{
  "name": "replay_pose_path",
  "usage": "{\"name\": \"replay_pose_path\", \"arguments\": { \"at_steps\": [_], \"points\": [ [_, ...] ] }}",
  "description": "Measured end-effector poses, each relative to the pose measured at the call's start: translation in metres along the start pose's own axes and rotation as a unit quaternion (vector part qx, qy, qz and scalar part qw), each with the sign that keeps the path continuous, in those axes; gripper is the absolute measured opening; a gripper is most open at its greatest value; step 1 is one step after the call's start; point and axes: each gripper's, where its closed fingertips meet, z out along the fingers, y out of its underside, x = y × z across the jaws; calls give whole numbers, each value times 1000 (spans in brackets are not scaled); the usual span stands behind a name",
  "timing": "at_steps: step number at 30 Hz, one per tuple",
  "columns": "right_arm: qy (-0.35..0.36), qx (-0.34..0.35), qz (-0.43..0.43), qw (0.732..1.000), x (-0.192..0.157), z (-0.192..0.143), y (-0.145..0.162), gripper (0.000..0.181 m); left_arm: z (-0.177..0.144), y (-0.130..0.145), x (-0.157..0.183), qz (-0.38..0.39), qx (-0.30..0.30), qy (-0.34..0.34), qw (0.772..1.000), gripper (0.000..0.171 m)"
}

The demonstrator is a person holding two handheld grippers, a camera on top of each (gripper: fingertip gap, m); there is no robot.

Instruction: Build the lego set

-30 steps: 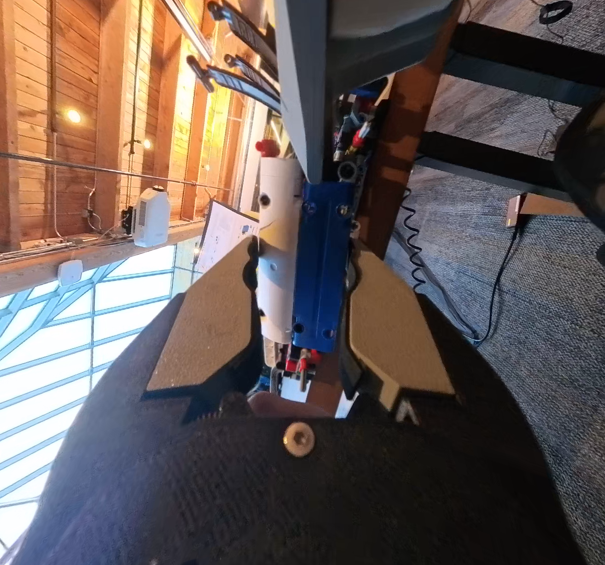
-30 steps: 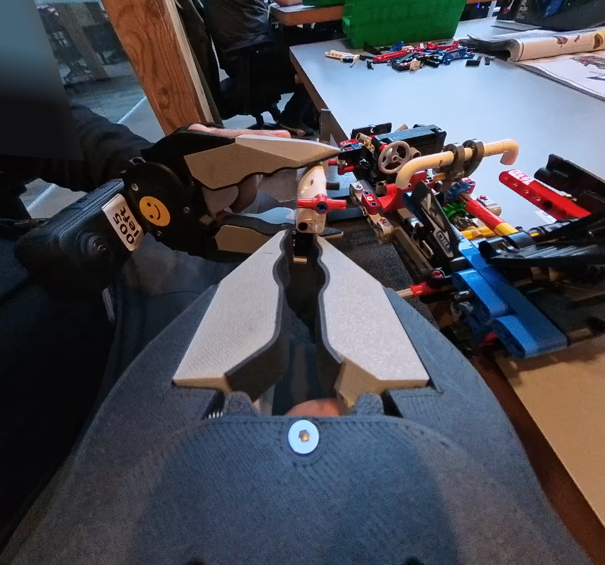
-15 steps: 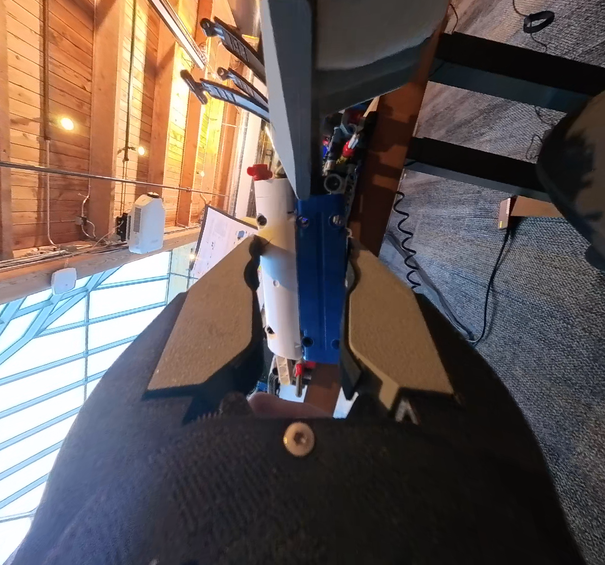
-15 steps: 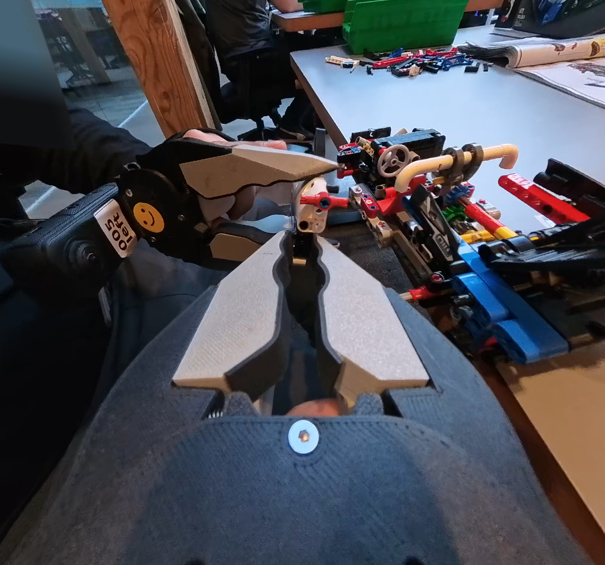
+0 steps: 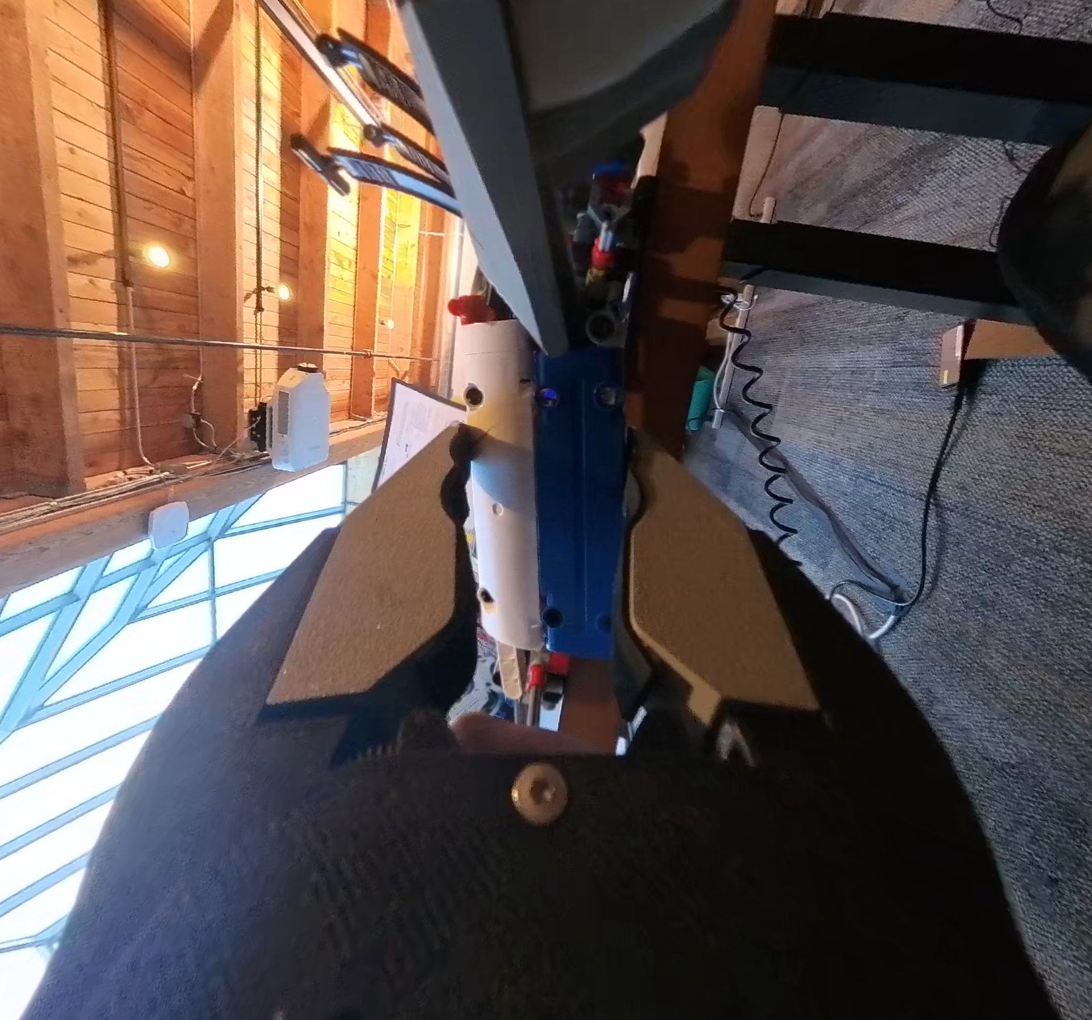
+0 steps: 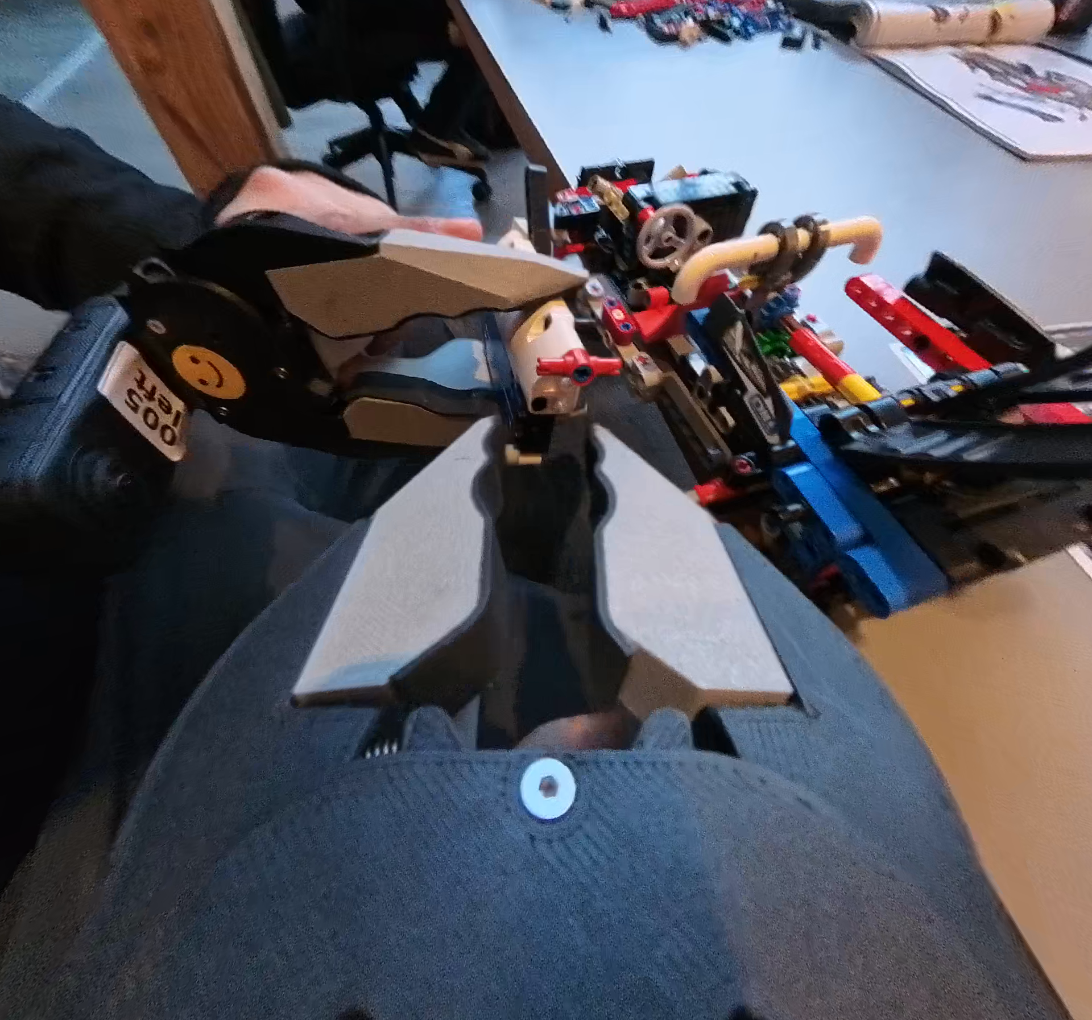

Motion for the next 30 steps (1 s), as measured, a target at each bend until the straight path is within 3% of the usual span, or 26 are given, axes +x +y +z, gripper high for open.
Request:
{"name": "replay_pose_path", "arguments": {
  "at_steps": [2,10,16,30],
  "points": [
    [15,-26,-3,1000,3,-5,5,37,2,1,3,11,0,-2,1000,48],
    [11,12,44,999,14,-17,-19,35,4,-1,0,26,21,-22,999,48],
    [9,19,2,1000,10,-14,-25,22,2,0,2,29,30,-24,999,48],
    [12,-10,-31,999,15,-8,-18,23,8,-3,7,34,35,-18,999,48]
  ]
}}
